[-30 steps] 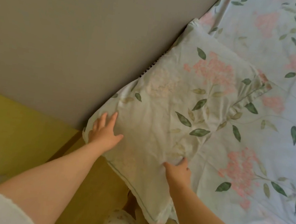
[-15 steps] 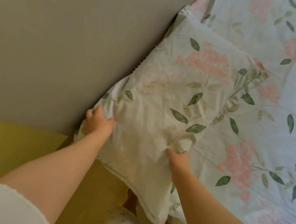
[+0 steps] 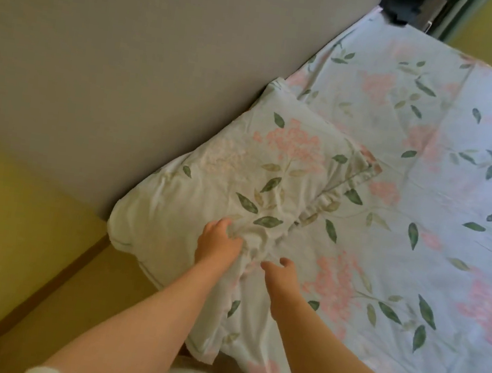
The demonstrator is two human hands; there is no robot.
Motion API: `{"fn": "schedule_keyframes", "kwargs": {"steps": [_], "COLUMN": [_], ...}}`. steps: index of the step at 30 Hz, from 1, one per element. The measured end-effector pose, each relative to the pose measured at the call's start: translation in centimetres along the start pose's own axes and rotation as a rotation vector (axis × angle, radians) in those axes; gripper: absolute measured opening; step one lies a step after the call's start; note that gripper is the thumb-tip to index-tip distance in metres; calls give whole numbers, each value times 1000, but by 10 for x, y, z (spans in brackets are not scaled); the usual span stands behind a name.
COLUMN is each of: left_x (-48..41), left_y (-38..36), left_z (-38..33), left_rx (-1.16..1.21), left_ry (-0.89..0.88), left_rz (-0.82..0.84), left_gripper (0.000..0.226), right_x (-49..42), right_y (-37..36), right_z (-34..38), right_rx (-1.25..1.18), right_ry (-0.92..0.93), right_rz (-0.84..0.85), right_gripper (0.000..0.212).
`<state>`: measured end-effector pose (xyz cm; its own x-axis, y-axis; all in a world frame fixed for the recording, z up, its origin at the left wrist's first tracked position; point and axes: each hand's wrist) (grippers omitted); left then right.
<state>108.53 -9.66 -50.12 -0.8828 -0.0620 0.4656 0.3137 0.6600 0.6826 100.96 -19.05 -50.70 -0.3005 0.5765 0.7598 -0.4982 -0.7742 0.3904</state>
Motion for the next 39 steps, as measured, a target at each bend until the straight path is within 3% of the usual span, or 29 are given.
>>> {"fn": "schedule_keyframes", "kwargs": {"steps": [5,11,25,39], "left_x": [84,151,232,313], "left_y": [-38,-56,-124,-160], "left_z": [-8,-12,-20,-30], "left_rx": [193,315,337,446], "left_ry": [136,177,221,285], "left_rz": [-48,-97,-92,-215], "left_gripper": [41,39,36,31], "right_x": [19,40,46,41], "right_y": [73,119,219,289], "right_z": [-26,-54,-100,-132], "right_rx": [84,126,163,201], "right_ry": [82,143,221,278], "right_rz": [47,145,92,234], "right_gripper": [56,57,51,50]}}
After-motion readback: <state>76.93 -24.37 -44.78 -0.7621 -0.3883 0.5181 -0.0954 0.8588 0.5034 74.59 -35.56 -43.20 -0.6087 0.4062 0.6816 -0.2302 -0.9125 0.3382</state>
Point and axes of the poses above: each hand's wrist, its own x-axis away from the middle knuckle, its own y-axis out of the back of the hand, z = x × y, and after that the axes turned 12 degrees about -z, right-handed
